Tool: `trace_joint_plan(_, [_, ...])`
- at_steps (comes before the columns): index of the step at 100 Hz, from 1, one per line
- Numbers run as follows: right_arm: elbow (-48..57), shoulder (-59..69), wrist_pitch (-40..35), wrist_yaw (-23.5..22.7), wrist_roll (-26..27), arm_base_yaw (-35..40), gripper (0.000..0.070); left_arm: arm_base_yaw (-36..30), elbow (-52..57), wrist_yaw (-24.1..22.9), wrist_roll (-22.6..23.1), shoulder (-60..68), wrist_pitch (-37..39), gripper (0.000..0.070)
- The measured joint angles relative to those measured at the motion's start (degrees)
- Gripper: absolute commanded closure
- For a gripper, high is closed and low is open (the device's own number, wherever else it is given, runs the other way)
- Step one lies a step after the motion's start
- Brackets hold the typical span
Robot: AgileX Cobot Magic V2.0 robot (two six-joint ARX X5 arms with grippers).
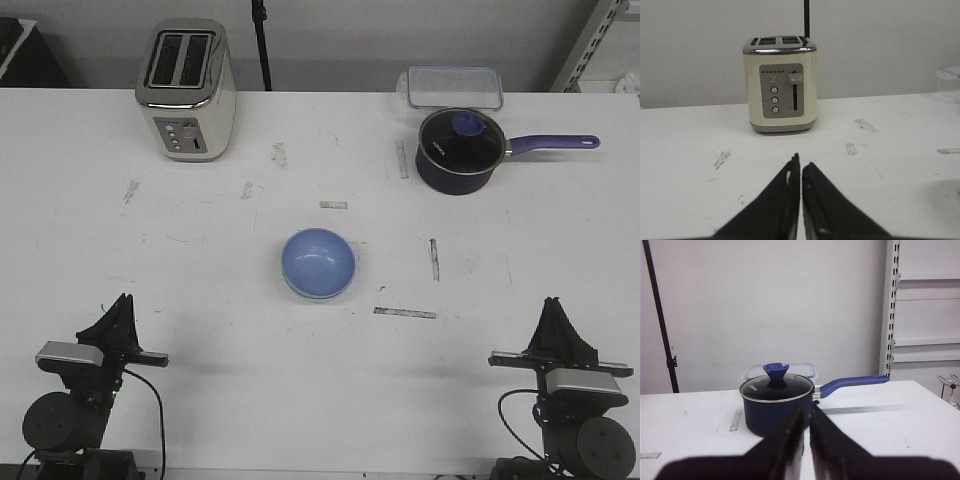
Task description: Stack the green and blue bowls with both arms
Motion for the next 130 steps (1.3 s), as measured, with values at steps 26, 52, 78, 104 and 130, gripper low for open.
trace_joint_plan(26, [0.00, 0.00, 0.00, 0.00, 0.00, 0.00, 0.0686, 0.00, 0.00, 0.00, 0.00, -0.15, -0.09, 0.0699])
trace_joint_plan(52, [0.00, 0.00, 0.02, 0.02, 0.00, 0.00, 0.0686, 0.00, -3.08, -1.64, 0.15, -2.58, 2.80, 0.0699])
trace_joint_plan(78, [0.00, 0.00, 0.02, 0.02, 0.00, 0.00, 0.0686, 0.68, -11.32, -2.56, 0.17, -5.03, 6.14, 0.0699])
trace_joint_plan(104, [0.00, 0.00, 0.02, 0.02, 0.00, 0.00, 0.0686, 1.25, -14.14, -2.78, 0.17, -6.34, 7.21, 0.0699])
trace_joint_plan(130, [0.00, 0.00, 0.02, 0.00, 0.00, 0.00, 0.0686, 1.36, -14.14, -2.99, 0.17, -6.47, 7.91, 0.0699])
